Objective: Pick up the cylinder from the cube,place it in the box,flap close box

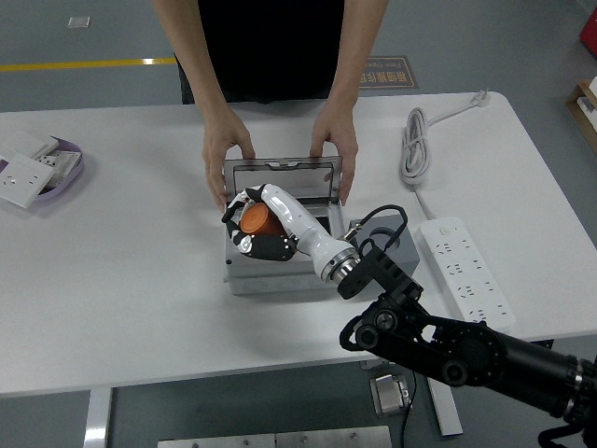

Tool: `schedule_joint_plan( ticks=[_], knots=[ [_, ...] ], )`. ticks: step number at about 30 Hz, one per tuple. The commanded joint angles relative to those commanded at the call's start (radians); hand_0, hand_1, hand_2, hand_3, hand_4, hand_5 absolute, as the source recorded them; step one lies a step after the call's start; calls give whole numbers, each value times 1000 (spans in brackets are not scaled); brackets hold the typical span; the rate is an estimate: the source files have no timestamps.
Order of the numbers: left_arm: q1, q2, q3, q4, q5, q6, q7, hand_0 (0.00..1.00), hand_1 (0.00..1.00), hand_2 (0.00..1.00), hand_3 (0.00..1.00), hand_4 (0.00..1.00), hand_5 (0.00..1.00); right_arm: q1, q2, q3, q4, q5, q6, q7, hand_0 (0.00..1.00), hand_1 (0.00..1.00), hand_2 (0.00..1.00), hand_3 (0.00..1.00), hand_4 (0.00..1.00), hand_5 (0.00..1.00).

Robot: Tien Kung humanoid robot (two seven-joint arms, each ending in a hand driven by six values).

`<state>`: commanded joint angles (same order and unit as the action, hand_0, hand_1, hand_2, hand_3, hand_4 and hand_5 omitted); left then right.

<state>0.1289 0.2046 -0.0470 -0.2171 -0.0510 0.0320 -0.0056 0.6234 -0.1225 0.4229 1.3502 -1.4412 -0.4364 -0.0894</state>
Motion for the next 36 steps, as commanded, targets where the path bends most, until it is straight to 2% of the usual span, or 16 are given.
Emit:
schedule_joint_plan(
  ticks=[6,12,17,21,26,27,32,33,36],
  knots=[
    [-1,1,-4,0,4,0,0,629,647,625,668,722,253,55,38,-33,-50,-203,65,-119,165,143,220,171,2,2],
    [-5,2,-7,0,7,0,0,629,647,625,668,722,253,85,44,-38,-99,-385,98,-167,173,150,222,169,2,2],
    [-6,2,-8,0,9,0,0,629,647,625,668,722,253,95,36,-29,-137,-487,117,-180,186,156,223,173,2,2],
    [-6,2,-10,0,12,0,0,629,647,625,668,722,253,94,33,-22,-157,-516,144,-181,202,169,229,181,2,2],
    [-6,2,-13,-1,15,0,0,629,647,625,668,722,253,88,31,-15,-171,-495,172,-178,202,169,229,181,2,2],
    [-7,2,-14,0,16,0,1,629,647,625,668,722,253,87,31,-13,-173,-490,179,-177,373,297,358,331,2,2],
    [-8,1,-17,-1,19,0,1,629,647,625,668,722,253,86,32,0,-178,-485,206,-174,373,297,358,331,2,2],
    [-8,1,-17,-1,20,0,1,629,647,625,668,722,253,86,32,2,-178,-486,209,-173,620,482,509,513,546,2],
    [-8,2,-19,-1,21,0,1,629,647,625,668,722,253,86,31,6,-178,-491,216,-171,620,482,509,513,546,2]
  ],
)
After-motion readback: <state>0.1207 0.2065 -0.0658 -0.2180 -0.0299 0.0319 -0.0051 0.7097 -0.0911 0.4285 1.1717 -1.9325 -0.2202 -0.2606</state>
